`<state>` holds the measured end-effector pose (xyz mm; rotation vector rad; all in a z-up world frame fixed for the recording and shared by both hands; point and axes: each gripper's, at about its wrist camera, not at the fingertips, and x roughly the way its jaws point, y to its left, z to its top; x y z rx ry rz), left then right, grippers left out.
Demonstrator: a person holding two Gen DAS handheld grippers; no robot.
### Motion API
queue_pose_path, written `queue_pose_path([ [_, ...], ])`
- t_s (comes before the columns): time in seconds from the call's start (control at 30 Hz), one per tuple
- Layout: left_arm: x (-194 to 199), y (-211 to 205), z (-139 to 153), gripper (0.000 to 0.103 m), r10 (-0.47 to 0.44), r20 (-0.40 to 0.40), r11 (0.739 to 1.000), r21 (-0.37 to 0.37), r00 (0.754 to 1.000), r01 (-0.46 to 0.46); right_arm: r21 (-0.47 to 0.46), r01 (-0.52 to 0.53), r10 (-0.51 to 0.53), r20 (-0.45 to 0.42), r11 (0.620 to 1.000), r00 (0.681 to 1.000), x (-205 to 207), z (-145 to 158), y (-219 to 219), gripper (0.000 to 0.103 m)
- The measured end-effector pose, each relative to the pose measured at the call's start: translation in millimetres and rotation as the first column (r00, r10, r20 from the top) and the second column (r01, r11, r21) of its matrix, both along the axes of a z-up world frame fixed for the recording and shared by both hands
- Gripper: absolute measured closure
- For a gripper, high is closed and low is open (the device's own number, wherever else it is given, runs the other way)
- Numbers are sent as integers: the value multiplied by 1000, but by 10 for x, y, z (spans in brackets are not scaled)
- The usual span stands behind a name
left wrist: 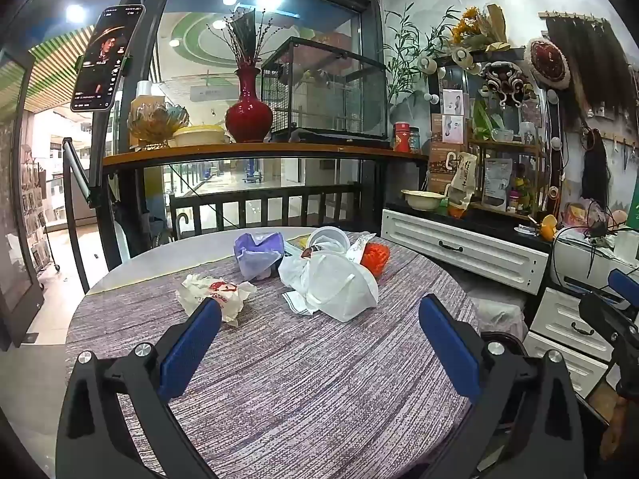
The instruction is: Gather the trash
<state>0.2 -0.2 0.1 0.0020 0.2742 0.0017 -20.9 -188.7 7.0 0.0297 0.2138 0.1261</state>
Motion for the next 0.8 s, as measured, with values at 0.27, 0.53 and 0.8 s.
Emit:
queue_pose_path([
  [0.27,-18,23,9,5,-16,0,1000,-16,1000,16,-42,10,-9,18,999,1000,-39,9,50,5],
  [0.53,28,9,-54,5,-21,-24,1000,-10,999,21,-49,0,0,7,999,1000,5,-16,18,5],
  [0.8,43,-30,-81,5,-28,-35,1000,-3,999,28,-47,1,-1,0,999,1000,13,-18,21,5],
])
